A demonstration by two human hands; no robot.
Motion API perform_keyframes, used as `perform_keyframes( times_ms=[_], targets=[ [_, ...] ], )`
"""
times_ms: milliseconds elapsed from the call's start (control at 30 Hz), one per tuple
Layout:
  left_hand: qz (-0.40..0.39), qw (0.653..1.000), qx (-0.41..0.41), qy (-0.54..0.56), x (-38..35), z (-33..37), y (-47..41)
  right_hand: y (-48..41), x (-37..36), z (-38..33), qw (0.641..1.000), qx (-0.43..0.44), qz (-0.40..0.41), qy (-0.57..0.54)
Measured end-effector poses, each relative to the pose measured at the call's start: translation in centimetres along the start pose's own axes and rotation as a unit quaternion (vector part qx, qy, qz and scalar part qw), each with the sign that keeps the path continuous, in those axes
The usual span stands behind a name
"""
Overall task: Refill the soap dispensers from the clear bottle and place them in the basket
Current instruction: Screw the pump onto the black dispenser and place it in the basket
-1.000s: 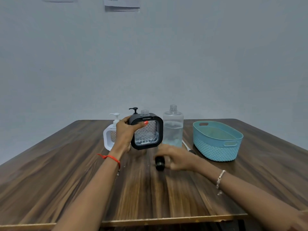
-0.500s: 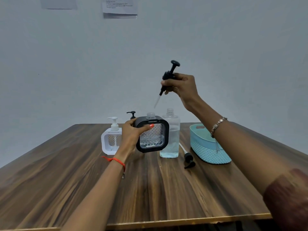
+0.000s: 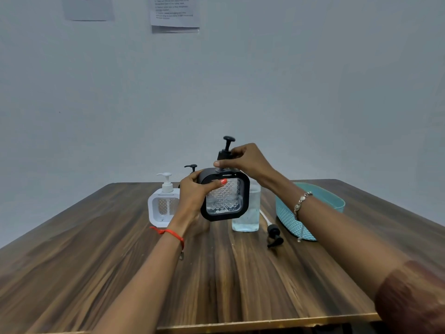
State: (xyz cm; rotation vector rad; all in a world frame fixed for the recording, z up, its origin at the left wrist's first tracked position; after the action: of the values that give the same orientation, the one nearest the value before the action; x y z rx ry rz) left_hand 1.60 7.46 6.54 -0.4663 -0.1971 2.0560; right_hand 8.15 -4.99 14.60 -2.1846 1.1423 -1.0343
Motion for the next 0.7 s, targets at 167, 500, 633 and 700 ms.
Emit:
perform_keyframes(
  times_ms=[167,500,633,700],
  targets=[
    [0.004,1.0,0.004,-0.008,0.1,-0.1,0.0,0.6,-0.3,0.0,0.998,-0.012,-0.035,-0.044],
    [-0.004,1.0,0.008,-0.013,-0.2,-0.5,0.0,1.0,-0.1,0.4,0.999,-0.007,0.002,-0.052],
    [0.009,1.0,0.014,-0.024,0.0,-0.7,-0.1,1.3,0.4,0.8,0.997,-0.012,0.026,-0.065],
    [0.016,1.0,0.018,-0.019,0.3,-1.0,-0.1,1.5,1.0,1.2,0.997,-0.022,0.042,-0.069]
  ],
)
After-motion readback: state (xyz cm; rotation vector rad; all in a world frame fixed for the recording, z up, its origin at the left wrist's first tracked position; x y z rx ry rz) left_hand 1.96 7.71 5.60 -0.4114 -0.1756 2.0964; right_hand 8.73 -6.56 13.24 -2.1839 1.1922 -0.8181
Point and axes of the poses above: each hand's wrist, its own y-axis away from the middle knuckle, its own x-axis out of the back of the hand, z = x × y, the point moved 9 cm from there along -y, towards the middle knuckle, and after that the axes turned 10 degrees about x, right-handed, at the moved point
